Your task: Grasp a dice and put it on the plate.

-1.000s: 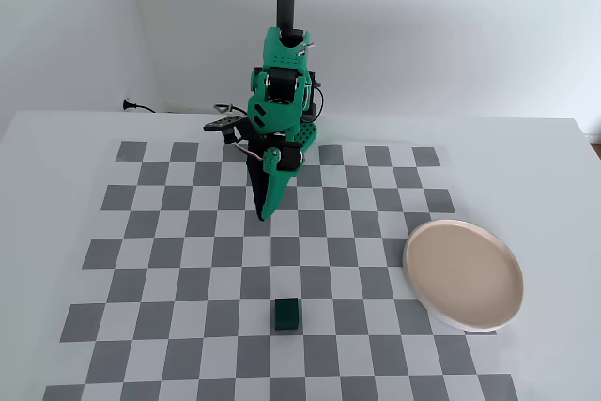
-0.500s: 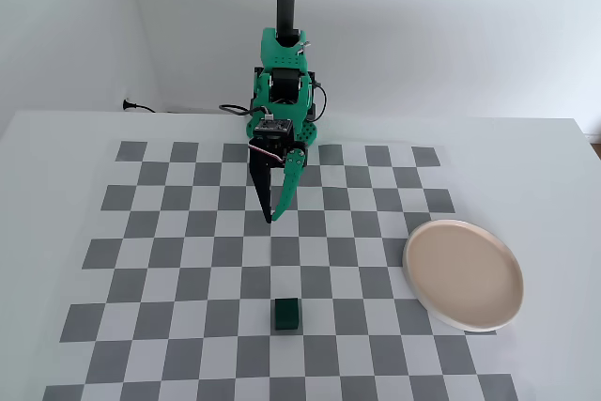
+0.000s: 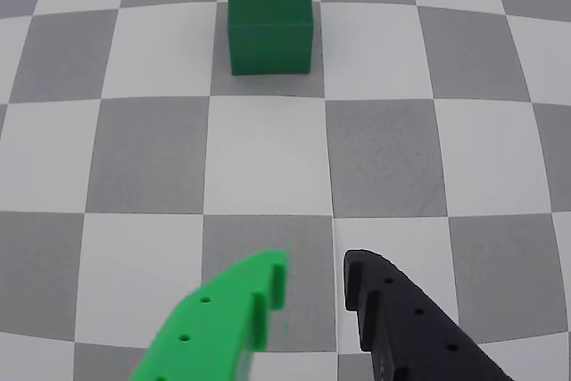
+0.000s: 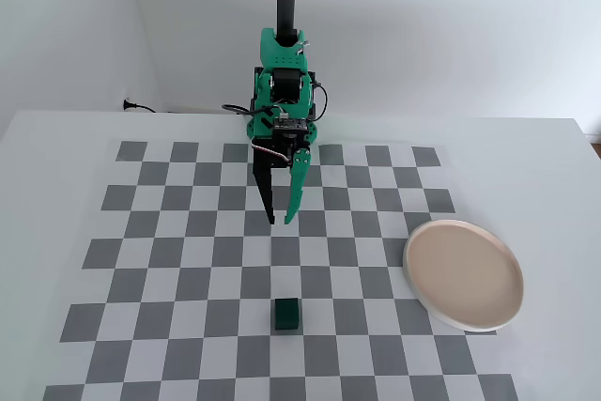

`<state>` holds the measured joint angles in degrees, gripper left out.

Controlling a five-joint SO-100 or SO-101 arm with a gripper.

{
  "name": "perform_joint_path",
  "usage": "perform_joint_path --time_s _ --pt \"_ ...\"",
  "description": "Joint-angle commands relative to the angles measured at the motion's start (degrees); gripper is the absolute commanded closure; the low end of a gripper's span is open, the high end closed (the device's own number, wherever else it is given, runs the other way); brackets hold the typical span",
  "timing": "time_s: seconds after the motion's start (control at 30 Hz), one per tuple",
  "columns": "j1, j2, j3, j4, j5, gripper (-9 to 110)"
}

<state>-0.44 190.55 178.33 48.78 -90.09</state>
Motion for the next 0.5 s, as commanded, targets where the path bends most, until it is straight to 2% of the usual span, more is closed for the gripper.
perform_joint_path --time_s 0.0,0.33,0.47 --pt "-1.2 0.6 -1.6 0.5 -0.3 91" --pt "-4.0 -0.3 -3.5 -1.2 2.2 90" --pt "-4.0 -8.7 -7.5 -5.1 3.2 89"
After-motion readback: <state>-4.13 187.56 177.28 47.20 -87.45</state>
